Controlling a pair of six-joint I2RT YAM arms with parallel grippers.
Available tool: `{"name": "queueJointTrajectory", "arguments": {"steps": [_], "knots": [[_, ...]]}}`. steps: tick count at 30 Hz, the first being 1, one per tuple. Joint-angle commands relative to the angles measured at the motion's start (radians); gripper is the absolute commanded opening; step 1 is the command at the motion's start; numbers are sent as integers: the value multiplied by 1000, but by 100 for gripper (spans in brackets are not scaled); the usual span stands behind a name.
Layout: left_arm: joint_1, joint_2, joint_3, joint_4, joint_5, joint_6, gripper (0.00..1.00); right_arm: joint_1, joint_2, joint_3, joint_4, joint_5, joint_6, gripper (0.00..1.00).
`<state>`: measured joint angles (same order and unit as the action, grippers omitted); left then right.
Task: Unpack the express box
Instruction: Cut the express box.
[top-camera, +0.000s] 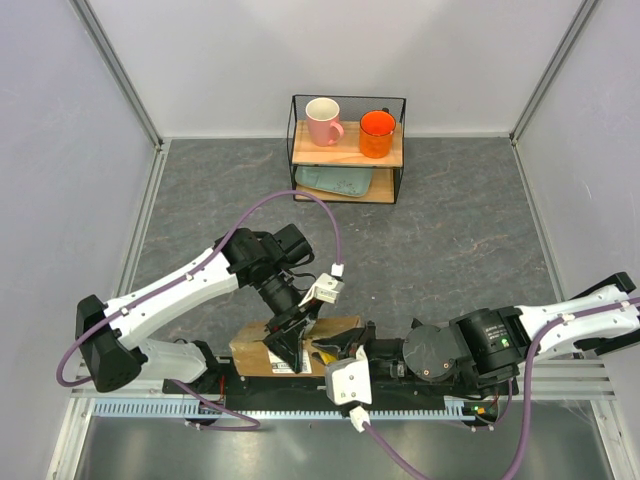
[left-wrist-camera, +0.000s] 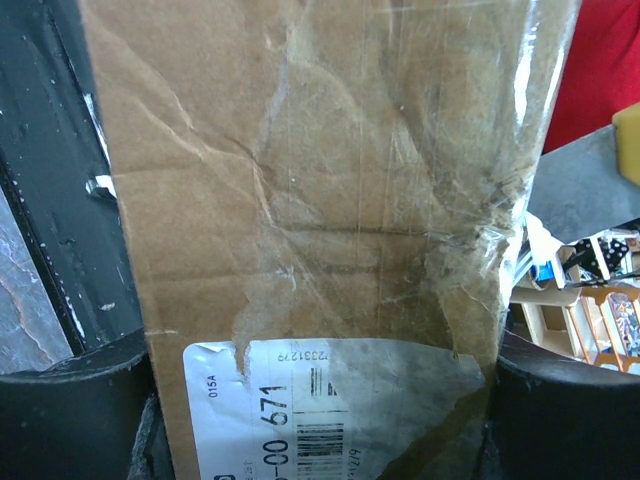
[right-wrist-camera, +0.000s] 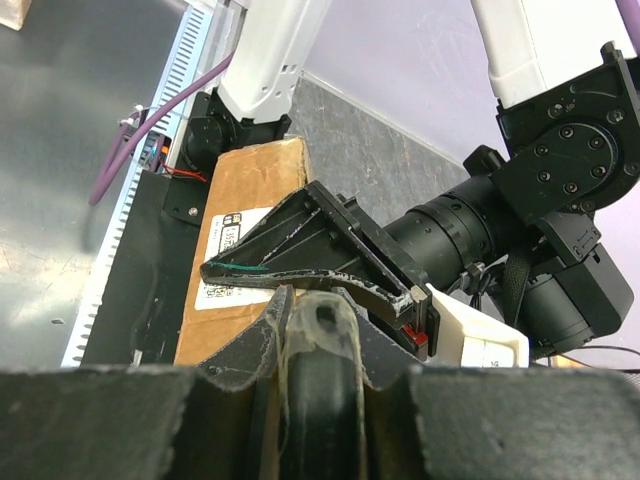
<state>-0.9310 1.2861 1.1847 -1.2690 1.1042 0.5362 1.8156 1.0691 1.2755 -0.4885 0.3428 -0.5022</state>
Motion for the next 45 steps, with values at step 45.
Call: {"name": "queueJointTrajectory", "arguments": {"steps": [45], "knots": [[4, -30, 101, -52, 178, 80, 2, -118, 72, 41, -415, -48, 169, 0]]}}
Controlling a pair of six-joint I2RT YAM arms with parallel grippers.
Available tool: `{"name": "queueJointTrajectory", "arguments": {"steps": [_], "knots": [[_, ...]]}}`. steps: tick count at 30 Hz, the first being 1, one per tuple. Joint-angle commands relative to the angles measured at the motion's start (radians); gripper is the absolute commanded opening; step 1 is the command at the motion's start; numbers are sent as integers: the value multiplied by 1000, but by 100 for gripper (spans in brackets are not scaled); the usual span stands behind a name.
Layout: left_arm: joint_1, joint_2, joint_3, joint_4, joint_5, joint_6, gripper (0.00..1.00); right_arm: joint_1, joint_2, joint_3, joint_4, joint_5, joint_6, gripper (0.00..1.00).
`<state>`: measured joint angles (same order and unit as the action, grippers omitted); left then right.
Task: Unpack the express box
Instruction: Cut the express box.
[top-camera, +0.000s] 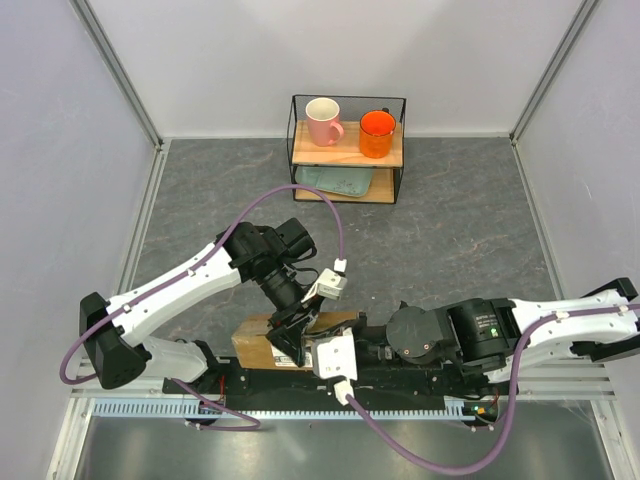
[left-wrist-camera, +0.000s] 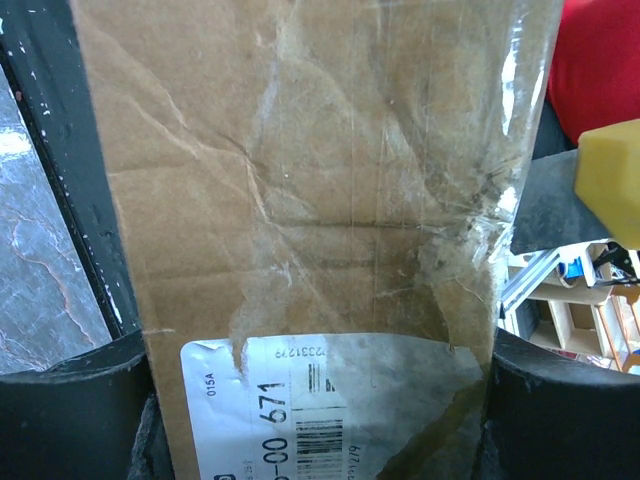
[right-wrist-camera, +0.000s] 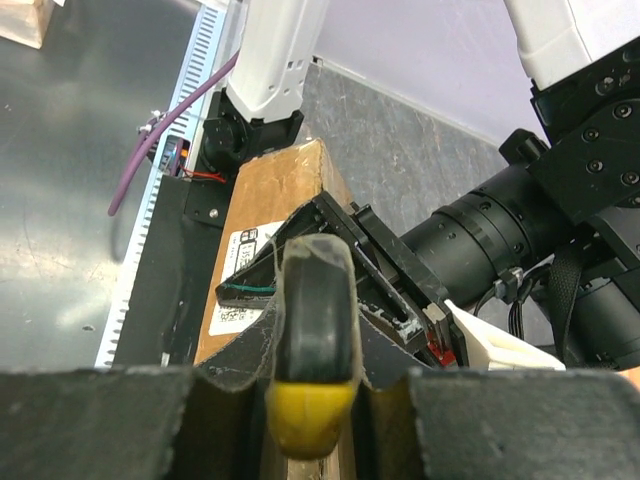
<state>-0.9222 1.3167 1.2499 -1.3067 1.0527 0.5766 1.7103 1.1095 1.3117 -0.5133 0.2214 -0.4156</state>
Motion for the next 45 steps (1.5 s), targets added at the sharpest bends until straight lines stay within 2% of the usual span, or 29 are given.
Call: {"name": "queueJointTrajectory", "arguments": {"steps": [1, 10, 20, 33, 38, 45], "knots": [[-4, -60, 34, -17, 228, 45, 2, -9, 36, 20, -402, 87, 89, 0], [-4, -76, 8, -63, 191, 80, 2, 34, 39, 83, -522, 177, 172, 0], [11, -97, -12, -83, 153, 100, 2, 69, 44, 113, -567, 233, 198, 0], [11, -70, 5, -180, 36, 238, 2, 110, 61, 219, -721, 305, 268, 0], [11, -34, 20, -230, 52, 296, 2, 144, 75, 259, -781, 349, 296, 0], [13, -11, 20, -230, 56, 295, 2, 187, 101, 322, -866, 420, 333, 0]]}}
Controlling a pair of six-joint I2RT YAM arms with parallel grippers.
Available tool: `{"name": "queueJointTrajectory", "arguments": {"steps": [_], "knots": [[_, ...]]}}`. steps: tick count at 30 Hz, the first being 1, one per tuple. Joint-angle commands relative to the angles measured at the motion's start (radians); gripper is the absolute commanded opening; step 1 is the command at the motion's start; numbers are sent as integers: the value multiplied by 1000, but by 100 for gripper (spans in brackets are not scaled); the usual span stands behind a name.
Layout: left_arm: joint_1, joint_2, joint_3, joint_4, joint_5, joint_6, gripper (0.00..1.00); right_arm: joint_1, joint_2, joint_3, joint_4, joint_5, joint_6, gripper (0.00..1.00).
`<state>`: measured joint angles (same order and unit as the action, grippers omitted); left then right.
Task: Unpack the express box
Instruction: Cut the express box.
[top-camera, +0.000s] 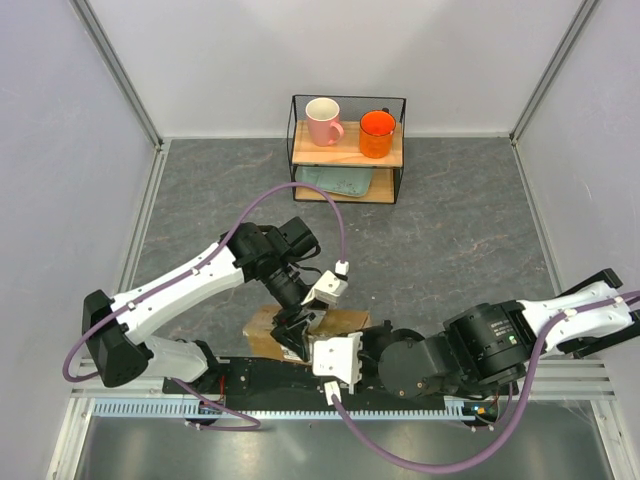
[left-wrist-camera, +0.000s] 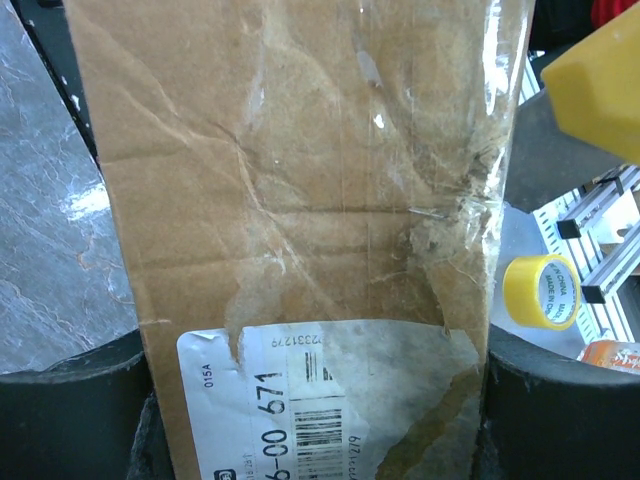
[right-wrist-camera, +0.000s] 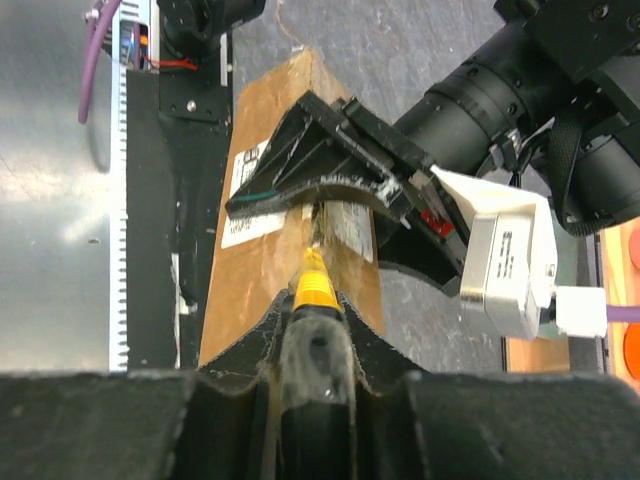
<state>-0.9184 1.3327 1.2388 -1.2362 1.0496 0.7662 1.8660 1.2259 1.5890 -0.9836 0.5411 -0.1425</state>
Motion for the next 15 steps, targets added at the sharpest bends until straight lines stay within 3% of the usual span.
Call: {"name": "queueJointTrajectory", "arguments": {"steps": [1, 8, 15], "knots": [[9, -33, 33, -301, 61, 105, 2, 35, -13, 46, -400, 105, 64, 0], [9, -27, 42, -275, 36, 44, 2, 58, 4, 92, -394, 140, 67, 0], [7, -43, 34, -217, 15, -33, 2, 59, -63, 29, -155, 140, 8, 0]]}}
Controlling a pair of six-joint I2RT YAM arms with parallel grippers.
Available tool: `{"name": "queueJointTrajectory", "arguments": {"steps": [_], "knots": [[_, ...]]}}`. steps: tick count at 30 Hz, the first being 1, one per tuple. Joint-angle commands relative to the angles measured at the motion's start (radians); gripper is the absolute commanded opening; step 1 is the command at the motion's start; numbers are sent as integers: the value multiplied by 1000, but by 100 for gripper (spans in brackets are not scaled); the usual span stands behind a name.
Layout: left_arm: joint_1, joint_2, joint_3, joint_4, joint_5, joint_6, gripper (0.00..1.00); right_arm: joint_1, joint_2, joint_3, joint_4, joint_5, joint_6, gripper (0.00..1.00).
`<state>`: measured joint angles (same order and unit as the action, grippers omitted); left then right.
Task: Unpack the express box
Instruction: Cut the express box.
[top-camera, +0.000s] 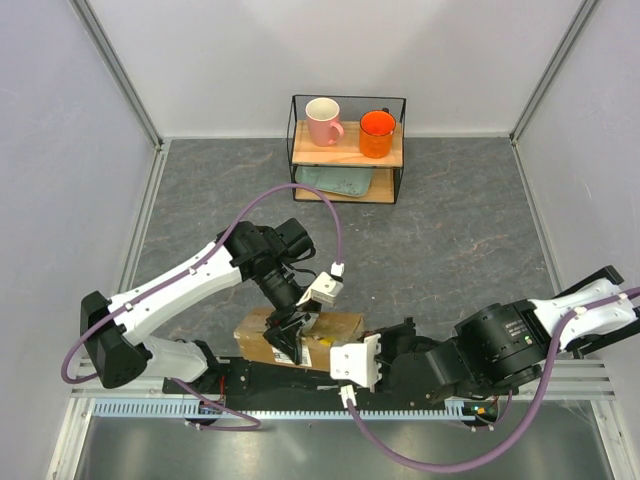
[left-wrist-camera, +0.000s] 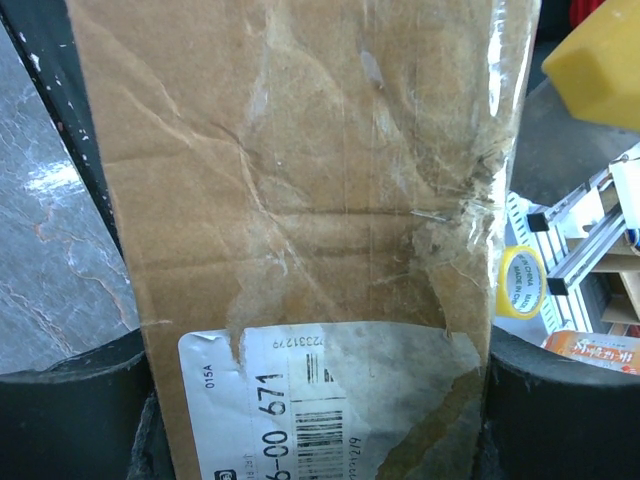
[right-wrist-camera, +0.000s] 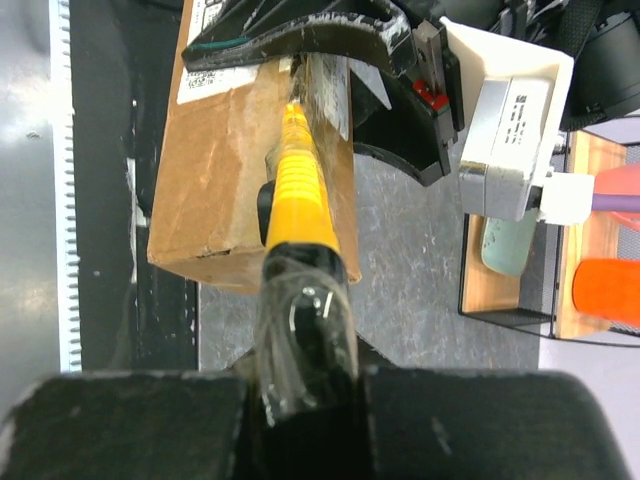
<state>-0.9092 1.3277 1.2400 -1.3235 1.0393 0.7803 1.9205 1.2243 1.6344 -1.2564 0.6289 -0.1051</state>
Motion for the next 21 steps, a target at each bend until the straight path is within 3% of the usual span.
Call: {"name": "queueJointTrajectory", "arguments": {"steps": [1, 5, 11, 21], "knots": [[-2, -39, 30, -125, 22, -59, 2, 5, -72, -46, 150, 42, -36, 0], [-2, -38, 24, -89, -1, -105, 2, 5, -121, -114, 331, -14, -57, 0], [-2, -38, 36, -88, 16, -125, 2, 5, -178, -188, 442, -52, -62, 0], [0, -47, 36, -68, -42, -160, 2, 3, -155, -153, 237, 32, 50, 0]]}}
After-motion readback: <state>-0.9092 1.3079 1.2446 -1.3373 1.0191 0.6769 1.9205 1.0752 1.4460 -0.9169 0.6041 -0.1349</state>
